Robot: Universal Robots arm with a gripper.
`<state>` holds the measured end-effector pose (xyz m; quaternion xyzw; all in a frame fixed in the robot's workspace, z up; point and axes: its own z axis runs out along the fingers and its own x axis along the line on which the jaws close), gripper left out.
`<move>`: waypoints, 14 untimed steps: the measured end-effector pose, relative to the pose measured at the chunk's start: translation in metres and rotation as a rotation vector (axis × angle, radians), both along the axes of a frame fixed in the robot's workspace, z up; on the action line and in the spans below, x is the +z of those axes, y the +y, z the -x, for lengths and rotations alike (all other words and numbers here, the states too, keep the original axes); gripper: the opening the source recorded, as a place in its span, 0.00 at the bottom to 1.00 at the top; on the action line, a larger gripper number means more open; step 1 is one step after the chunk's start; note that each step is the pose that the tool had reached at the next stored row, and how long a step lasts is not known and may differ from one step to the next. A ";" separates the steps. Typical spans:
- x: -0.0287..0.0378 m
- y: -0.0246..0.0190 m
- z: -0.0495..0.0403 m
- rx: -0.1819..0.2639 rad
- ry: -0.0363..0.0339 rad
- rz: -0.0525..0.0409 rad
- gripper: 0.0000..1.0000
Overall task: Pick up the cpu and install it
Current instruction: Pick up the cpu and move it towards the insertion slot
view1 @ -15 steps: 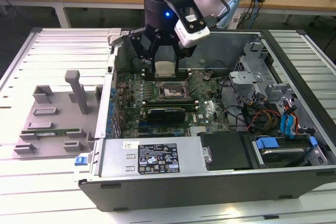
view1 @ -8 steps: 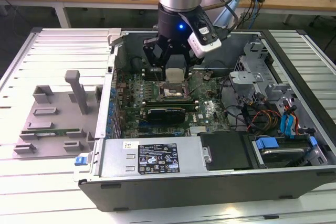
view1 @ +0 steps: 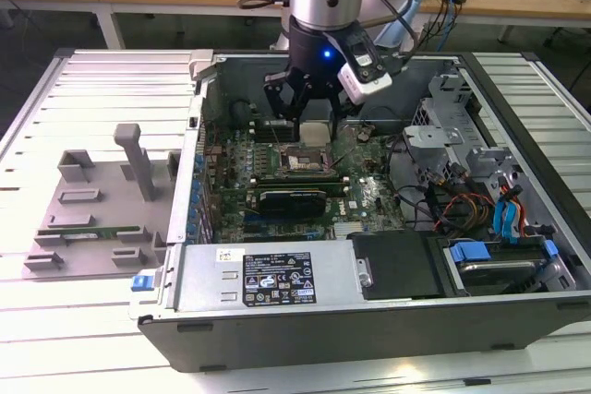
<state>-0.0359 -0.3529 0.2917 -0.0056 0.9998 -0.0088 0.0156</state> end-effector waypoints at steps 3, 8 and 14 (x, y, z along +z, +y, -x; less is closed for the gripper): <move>-0.0075 0.0022 -0.0020 0.000 -0.0001 0.0032 0.55; -0.0224 0.0102 -0.0041 0.000 0.0000 0.0113 0.55; -0.0335 0.0336 -0.0041 0.000 0.0000 0.0260 0.55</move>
